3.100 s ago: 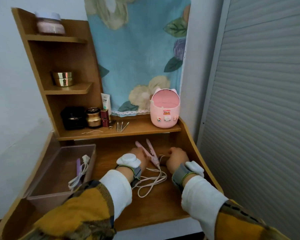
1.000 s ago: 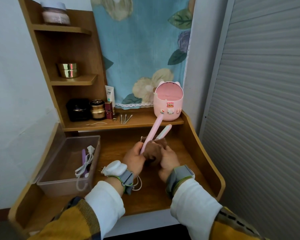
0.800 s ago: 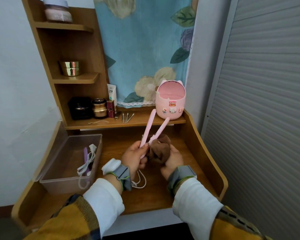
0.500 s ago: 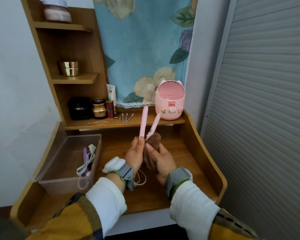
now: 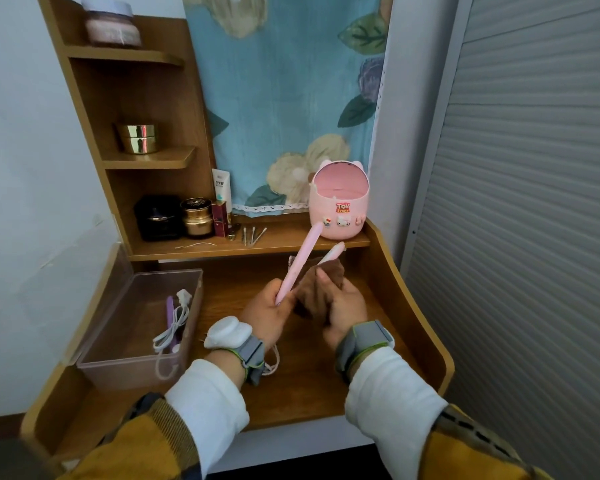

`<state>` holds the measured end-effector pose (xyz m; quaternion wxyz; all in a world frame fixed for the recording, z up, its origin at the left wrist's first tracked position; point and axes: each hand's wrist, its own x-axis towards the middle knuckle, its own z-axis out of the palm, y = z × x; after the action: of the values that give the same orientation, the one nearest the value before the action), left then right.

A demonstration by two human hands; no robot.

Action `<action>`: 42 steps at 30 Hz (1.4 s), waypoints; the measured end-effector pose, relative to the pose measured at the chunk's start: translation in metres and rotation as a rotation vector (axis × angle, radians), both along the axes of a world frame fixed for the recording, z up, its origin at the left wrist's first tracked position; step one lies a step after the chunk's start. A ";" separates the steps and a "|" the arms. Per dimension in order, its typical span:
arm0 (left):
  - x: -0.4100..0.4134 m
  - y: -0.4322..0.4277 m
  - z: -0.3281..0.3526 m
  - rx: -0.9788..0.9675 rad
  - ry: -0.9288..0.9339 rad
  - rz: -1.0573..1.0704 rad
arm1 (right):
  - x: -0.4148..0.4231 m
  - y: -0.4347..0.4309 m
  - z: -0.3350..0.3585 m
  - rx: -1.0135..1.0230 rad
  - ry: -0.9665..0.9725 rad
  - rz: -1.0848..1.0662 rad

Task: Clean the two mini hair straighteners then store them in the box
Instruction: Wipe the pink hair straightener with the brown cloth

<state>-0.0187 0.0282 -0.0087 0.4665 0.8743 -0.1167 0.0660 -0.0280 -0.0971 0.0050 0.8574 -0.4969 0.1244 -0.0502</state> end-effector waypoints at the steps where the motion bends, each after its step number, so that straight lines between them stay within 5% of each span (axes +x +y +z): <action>1: -0.001 0.000 0.001 -0.030 0.014 -0.009 | 0.000 0.000 0.001 0.012 0.013 -0.012; 10: 0.002 0.009 0.010 -0.012 0.068 -0.085 | 0.014 -0.009 0.013 -0.180 -0.013 -0.183; 16: -0.001 0.010 0.012 0.128 0.042 -0.143 | 0.029 -0.028 0.023 -0.445 0.170 -0.248; 22: -0.006 0.004 0.012 -0.607 0.609 -0.179 | 0.021 -0.031 0.021 -0.023 0.008 -0.091; 28: -0.010 -0.007 0.014 -0.991 1.010 -0.197 | 0.015 -0.023 0.007 0.180 0.028 0.072; 32: -0.007 -0.023 0.013 -0.927 0.846 -0.043 | 0.012 -0.006 -0.004 0.050 0.029 0.065; 39: 0.006 -0.029 0.006 -0.329 0.330 0.218 | 0.010 0.016 -0.015 -0.265 -0.070 -0.059; 42: 0.010 -0.024 0.008 -0.348 0.312 0.220 | 0.005 0.020 -0.020 -0.383 -0.085 -0.018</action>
<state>-0.0092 0.0045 -0.0006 0.6122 0.7880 0.0657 -0.0002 -0.0230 -0.0768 -0.0150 0.7512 -0.6472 0.0805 -0.1015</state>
